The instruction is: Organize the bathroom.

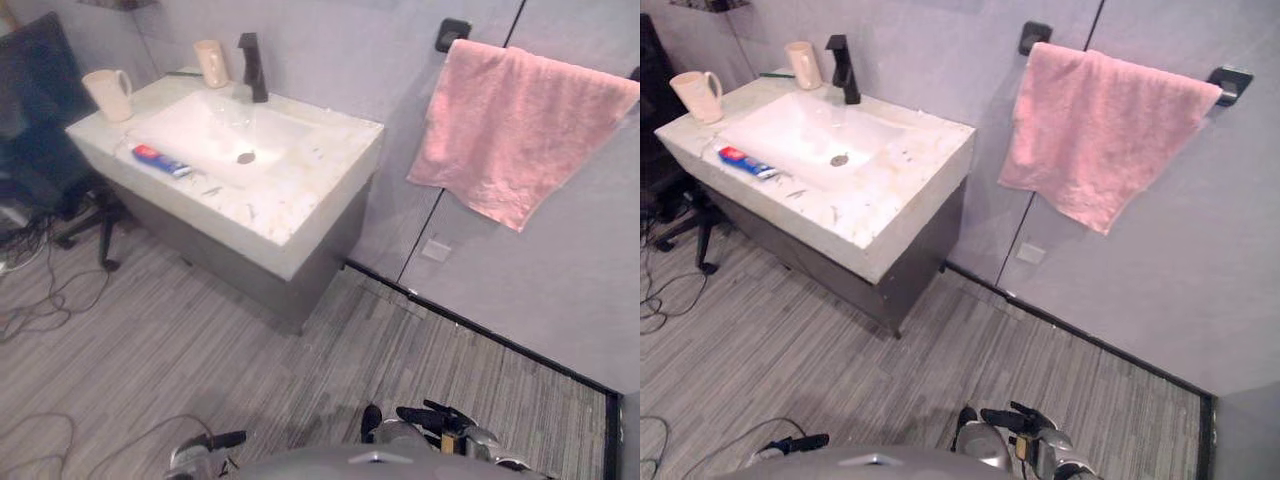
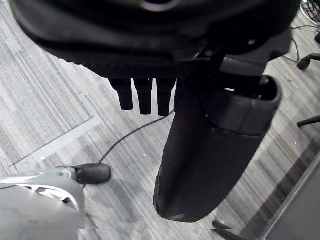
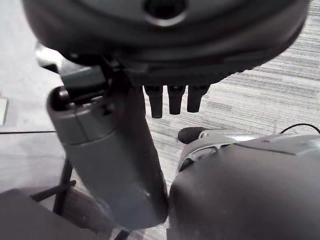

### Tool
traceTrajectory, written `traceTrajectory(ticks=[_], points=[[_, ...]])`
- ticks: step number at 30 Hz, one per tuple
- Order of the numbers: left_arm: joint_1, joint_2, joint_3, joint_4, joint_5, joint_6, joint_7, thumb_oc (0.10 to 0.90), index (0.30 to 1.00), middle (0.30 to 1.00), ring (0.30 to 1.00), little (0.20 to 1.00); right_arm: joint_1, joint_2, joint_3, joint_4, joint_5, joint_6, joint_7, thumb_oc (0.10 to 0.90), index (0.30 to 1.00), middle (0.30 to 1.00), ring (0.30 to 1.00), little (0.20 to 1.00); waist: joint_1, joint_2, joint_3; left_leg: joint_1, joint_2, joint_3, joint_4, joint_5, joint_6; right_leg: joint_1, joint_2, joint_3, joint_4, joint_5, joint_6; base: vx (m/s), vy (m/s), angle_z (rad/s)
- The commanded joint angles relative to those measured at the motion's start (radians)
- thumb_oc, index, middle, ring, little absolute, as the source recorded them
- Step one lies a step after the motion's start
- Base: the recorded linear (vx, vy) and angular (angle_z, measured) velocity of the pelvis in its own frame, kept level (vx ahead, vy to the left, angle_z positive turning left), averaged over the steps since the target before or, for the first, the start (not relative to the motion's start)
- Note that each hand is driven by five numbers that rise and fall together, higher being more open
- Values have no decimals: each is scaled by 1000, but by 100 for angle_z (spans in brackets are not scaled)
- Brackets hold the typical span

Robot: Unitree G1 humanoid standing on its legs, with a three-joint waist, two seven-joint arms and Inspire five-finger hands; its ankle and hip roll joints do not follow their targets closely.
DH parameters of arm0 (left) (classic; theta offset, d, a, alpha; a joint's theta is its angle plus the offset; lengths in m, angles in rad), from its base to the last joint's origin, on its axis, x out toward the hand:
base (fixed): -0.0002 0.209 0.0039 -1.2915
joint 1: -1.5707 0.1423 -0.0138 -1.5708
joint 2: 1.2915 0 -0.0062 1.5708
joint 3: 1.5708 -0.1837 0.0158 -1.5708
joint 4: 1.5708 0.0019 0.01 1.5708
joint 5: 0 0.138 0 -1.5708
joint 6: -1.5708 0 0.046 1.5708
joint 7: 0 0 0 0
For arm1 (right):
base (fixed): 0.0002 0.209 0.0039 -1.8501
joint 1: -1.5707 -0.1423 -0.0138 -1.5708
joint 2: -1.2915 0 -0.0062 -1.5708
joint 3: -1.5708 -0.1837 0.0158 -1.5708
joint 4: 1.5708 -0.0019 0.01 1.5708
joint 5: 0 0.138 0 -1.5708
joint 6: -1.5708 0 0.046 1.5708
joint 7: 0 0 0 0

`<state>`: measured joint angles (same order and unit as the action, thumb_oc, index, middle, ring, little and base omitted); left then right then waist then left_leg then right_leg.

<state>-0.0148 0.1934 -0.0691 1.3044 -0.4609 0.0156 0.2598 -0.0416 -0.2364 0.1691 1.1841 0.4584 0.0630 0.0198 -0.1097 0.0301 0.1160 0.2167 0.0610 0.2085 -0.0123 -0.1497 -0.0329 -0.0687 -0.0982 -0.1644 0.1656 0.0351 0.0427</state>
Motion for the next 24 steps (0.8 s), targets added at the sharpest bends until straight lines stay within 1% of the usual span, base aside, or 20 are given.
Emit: traceTrajectory(ticks=[1, 2, 3, 4, 5, 6, 8, 9, 11, 12, 13, 15, 17, 18, 19, 20, 21, 22, 23, 24], points=[[-41, 54, -54, 1, 34, -35, 29, 800, 900, 900, 900, 900, -33, -15, 23, 53, 11, -17, -5, 800, 900, 900, 900, 900, -25, 3, 0, -99, -82, -95, -51, 103, 60, 73, 128, 128, -54, -108, 55, -34, 97, 158], [-46, 53, -61, -3, 48, -47, 37, 800, 900, 900, 900, 900, -33, -12, 24, 48, 19, -13, -6, 800, 900, 900, 900, 900, -27, 5, 4, -110, -88, -117, -55, 115, 60, 71, 137, 129, -45, -113, 47, -114, 83, 191], [-56, 55, -63, -15, 42, -60, 56, 800, 900, 900, 900, 900, -45, -10, 34, 42, -6, 10, 5, 800, 900, 900, 900, 900, -25, 6, 17, -128, -91, -122, -37, 122, 56, 58, 146, 118, -30, -118, 38, -156, 80, 185], [-63, 57, -65, -23, 37, -66, 53, 800, 900, 900, 900, 900, -53, -12, 40, 43, -3, 10, -1, 800, 900, 900, 900, 900, -22, 7, 23, -138, -90, -112, -24, 124, 52, 54, 145, 111, -30, -117, 35, -191, 107, 134], [-73, 61, -66, -28, 31, -83, 37, 800, 900, 900, 900, 900, -63, -17, 47, 49, -50, 13, 3, 800, 900, 900, 900, 900, -21, 6, 38, -166, -84, -76, 16, 121, 40, 62, 141, 92, -40, -117, 28, -126, 94, 76], [-77, 63, -64, -30, 66, -94, 20, 800, 900, 900, 900, 900, -62, -22, 45, 50, -68, 17, -1, 800, 900, 900, 900, 900, -20, 3, 47, -185, -67, -32, 43, 124, 28, 76, 133, 75, -53, -112, 25, -81, 93, 110], [-85, 66, -54, -34, 112, -110, -6, 800, 900, 900, 900, 900, -59, -32, 34, 51, -77, 32, -11, 800, 900, 900, 900, 900, -31, -9, 63, -204, -30, 32, 93, 127, 10, 107, 113, 38, -76, -101, 21, -17, 147, 172], [-86, 72, -56, -42, 125, -121, -24, 800, 900, 900, 900, 900, -56, -42, 28, 54, -54, 45, -28, 800, 900, 900, 900, 900, -35, -23, 65, -207, -5, 44, 122, 126, 8, 127, 97, 10, -94, -91, 15, 39, 269, 180], [-82, 73, -55, -44, 122, -130, -26, 800, 900, 900, 900, 900, -58, -54, 28, 59, -83, 54, -21, 800, 900, 900, 900, 900, -31, -25, 64, -198, 18, 22, 110, 136, 4, 136, 90, 5, -99, -91, 15, 103, 276, 123], [-72, 73, -48, -44, 113, -130, -27, 800, 900, 900, 900, 900, -61, -61, 37, 67, -103, 62, -14, 800, 900, 900, 900, 900, -26, -25, 58, -185, 52, -12, 84, 154, -3, 139, 86, 17, -92, -100, 13, 110, 214, 58], [-71, 73, -47, -44, 113, -129, -27, 800, 900, 900, 900, 900, -61, -61, 38, 68, -103, 62, -15, 800, 900, 900, 900, 900, -27, -25, 58, -182, 56, -15, 80, 157, -4, 141, 85, 18, -91, -102, 13, 184, 321, 35], [-58, 69, -36, -36, 115, -118, -20, 800, 900, 900, 900, 900, -62, -62, 46, 72, -101, 60, -26, 800, 900, 900, 900, 900, -25, -24, 51, -157, 119, -57, 51, 189, -22, 143, 77, 45, -72, -123, 16, 211, 337, 6], [-50, 62, -23, -26, 124, -111, -13, 800, 900, 900, 900, 900, -67, -61, 45, 73, -85, 68, -39, 800, 900, 900, 900, 900, -31, -19, 48, -140, 146, -61, 58, 184, -27, 139, 58, 65, -44, -140, 24, 209, 395, -1], [-49, 59, -19, -22, 130, -109, -12, 800, 900, 900, 900, 900, -70, -61, 44, 73, -80, 71, -44, 800, 900, 900, 900, 900, -35, -17, 47, -133, 147, -53, 59, 180, -28, 136, 51, 66, -37, -142, 28, 250, 577, 9], [-49, 54, -9, -12, 153, -105, -12, 800, 900, 900, 900, 900, -76, -62, 39, 75, -60, 76, -65, 800, 900, 900, 900, 900, -46, -7, 47, -117, 150, -31, 55, 167, -32, 122, 27, 70, -7, -148, 43, 174, 430, 11], [-49, 55, -9, -11, 150, -104, -13, 800, 900, 900, 900, 900, -78, -61, 38, 75, -59, 77, -69, 800, 900, 900, 900, 900, -48, -5, 47, -117, 148, -31, 59, 162, -30, 118, 20, 76, 5, -152, 47, 279, 656, 8], [-47, 54, -14, 0, 139, -108, -24, 800, 900, 900, 900, 900, -85, -60, 30, 79, -32, 84, -85, 800, 900, 900, 900, 900, -52, 1, 47, -125, 124, -36, 81, 131, -20, 92, -12, 89, 56, -163, 68, 164, 366, 10], [-47, 54, -14, 0, 139, -108, -24, 800, 900, 900, 900, 900, -84, -60, 30, 79, -31, 84, -85, 800, 900, 900, 900, 900, -52, 1, 47, -126, 123, -36, 82, 130, -20, 91, -13, 89, 58, -164, 68, 240, 528, 21], [-49, 57, -16, 0, 148, -106, -27, 800, 900, 900, 900, 900, -81, -59, 18, 71, -34, 93, -85, 800, 900, 900, 900, 900, -56, 6, 50, -130, 102, -36, 84, 116, -5, 70, -41, 91, 109, -172, 82, 166, 390, 38], [-53, 60, -22, 3, 157, -101, -31, 800, 900, 900, 900, 900, -75, -59, 10, 65, -54, 96, -80, 800, 900, 900, 900, 900, -63, 12, 53, -127, 86, -31, 72, 113, 10, 30, -69, 94, 190, -150, 92, 232, 530, 37]])
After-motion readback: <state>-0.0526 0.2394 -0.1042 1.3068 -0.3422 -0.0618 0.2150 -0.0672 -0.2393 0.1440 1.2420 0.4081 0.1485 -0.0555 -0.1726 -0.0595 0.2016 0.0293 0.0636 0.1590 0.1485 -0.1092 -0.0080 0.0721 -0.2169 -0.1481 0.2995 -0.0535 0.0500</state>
